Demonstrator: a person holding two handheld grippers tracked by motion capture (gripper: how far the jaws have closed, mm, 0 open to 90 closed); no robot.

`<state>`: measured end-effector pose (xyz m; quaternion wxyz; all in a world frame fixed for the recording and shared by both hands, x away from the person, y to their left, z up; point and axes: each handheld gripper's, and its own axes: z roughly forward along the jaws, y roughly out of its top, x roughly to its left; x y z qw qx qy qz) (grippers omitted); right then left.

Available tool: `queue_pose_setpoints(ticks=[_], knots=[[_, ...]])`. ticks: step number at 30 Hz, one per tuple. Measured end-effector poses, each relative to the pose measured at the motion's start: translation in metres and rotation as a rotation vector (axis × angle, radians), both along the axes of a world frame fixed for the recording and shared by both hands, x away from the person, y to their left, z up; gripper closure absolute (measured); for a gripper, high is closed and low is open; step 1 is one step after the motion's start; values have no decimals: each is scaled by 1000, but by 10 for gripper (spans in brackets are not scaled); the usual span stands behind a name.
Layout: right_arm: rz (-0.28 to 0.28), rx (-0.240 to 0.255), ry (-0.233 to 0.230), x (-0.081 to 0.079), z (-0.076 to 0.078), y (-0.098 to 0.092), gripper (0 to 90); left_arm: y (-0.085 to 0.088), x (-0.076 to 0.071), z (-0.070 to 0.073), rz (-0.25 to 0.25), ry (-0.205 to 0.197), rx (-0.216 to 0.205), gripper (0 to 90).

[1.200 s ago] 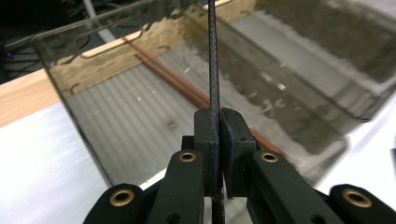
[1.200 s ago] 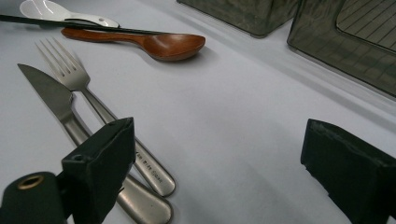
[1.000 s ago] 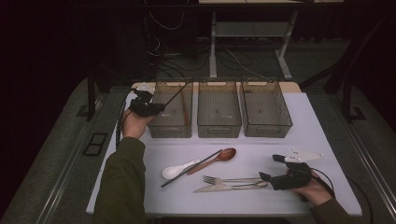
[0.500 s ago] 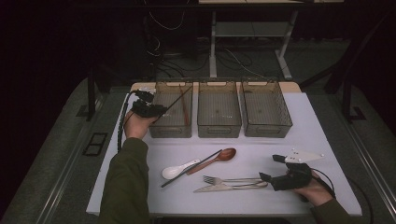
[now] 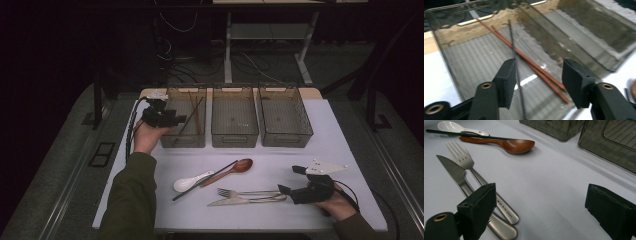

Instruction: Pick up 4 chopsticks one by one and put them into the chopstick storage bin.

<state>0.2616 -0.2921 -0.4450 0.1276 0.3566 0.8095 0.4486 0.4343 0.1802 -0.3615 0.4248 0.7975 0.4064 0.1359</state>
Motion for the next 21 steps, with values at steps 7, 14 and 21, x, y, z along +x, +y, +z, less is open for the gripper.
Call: queue_pose_setpoints(ticks=[7, 14, 21], knots=[[2, -4, -3, 0, 0, 0, 101, -10, -29, 7, -51, -35, 9, 362], [3, -3, -3, -1, 0, 0, 101, -20, -63, 7, -107, -50, 11, 343], [2, -2, -3, -1, 0, 1, 101, -29, -89, -5, -151, -47, 1, 335]])
